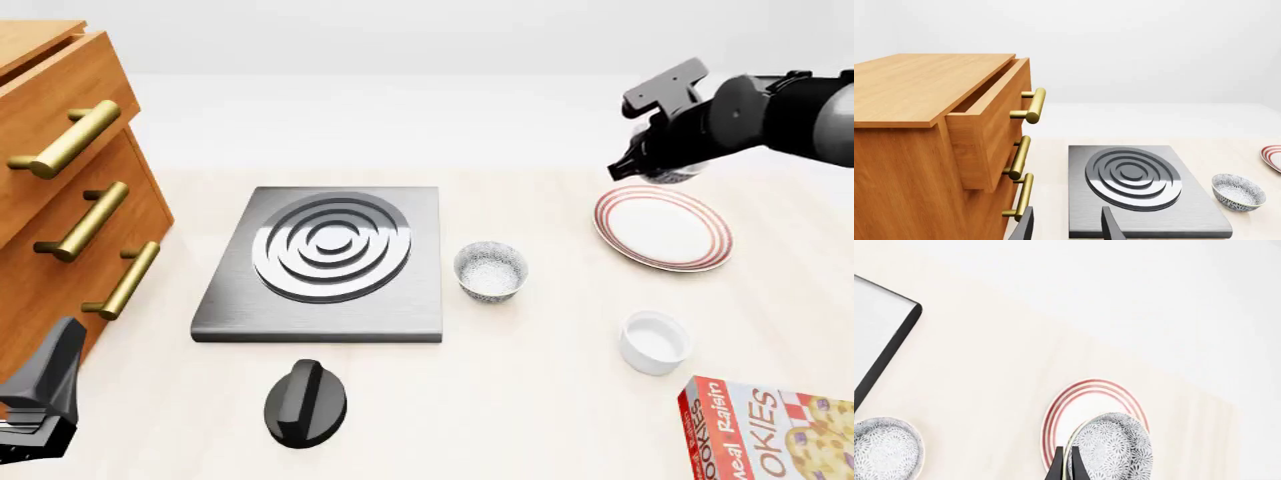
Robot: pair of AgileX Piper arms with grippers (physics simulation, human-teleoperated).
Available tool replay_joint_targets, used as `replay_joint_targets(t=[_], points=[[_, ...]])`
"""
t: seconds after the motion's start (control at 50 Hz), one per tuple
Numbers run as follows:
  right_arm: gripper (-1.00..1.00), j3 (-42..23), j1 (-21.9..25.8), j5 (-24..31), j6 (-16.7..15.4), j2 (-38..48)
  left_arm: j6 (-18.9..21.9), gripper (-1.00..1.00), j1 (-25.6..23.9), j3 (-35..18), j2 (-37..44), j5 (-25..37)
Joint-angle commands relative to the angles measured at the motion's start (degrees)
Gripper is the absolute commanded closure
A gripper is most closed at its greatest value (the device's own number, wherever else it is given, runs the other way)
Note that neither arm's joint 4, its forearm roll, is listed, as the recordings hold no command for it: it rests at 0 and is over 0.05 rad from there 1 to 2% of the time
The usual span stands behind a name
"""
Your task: Pick the akita bowl next to the plate and place it on the plate.
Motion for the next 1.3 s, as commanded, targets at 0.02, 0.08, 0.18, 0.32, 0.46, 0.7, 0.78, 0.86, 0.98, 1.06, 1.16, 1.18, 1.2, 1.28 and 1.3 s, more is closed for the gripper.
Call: replay_joint_targets(t=[0.02, 0.08, 0.18, 0.32, 0.46, 0.7, 0.78, 0.86, 0.98, 1.06, 1.16, 1.18, 1.2, 1.28, 1.3], points=[[1.0, -0.99, -0.23, -0.69, 0.15, 1.7, -0.01, -1.0, 0.0, 0.0, -0.01, 0.0], [1.0, -1.21, -0.25, -0.84, 0.09, 2.11, 0.0, -1.0, -0.01, 0.0, -0.01, 0.0], [1.0, -1.81, -0.15, -0.99, 0.3, 2.99, 0.0, -1.0, -0.02, 0.0, -0.01, 0.0], [1.0, -4.05, -0.56, -0.28, -0.54, 4.39, 0.0, -1.0, 0.0, 0.0, -0.01, 0.0], [1.0, -4.39, -0.5, -0.64, -0.36, 5.6, 0.0, -1.0, 0.0, 0.0, 0.0, 0.0], [1.0, -3.77, -0.94, -1.88, -0.2, 7.81, 0.0, -1.0, -0.01, 0.0, 0.0, 0.0], [1.0, -2.99, -0.86, -2.65, 0.03, 8.29, 0.0, -1.0, -0.01, 0.0, 0.0, 0.0], [1.0, -3.0, -0.98, -2.86, 0.11, 8.69, 0.0, -1.0, 0.0, 0.0, 0.01, 0.0], [1.0, -2.52, -1.43, -3.48, 0.12, 9.09, -0.01, -1.0, -0.01, 0.0, -0.01, 0.0], [1.0, -2.4, -1.7, -3.69, 0.12, 9.29, 0.0, -1.0, 0.01, 0.0, -0.01, 0.0], [1.0, -2.45, -2.03, -3.98, 0.31, 9.76, 0.0, -1.0, 0.01, 0.0, 0.0, 0.0], [1.0, -2.46, -2.08, -4.09, 0.32, 9.89, -0.01, -1.0, 0.0, 0.0, 0.0, 0.0], [1.0, -2.51, -2.24, -4.17, 0.28, 10.03, 0.0, -1.0, 0.01, 0.0, 0.01, 0.0], [1.0, -2.77, -2.64, -4.21, -0.07, 10.45, 0.01, -1.0, 0.0, 0.0, -0.01, 0.0], [1.0, -2.98, -2.57, -4.06, 0.09, 10.52, 0.01, -1.0, 0.0, 0.0, 0.0, 0.0]])
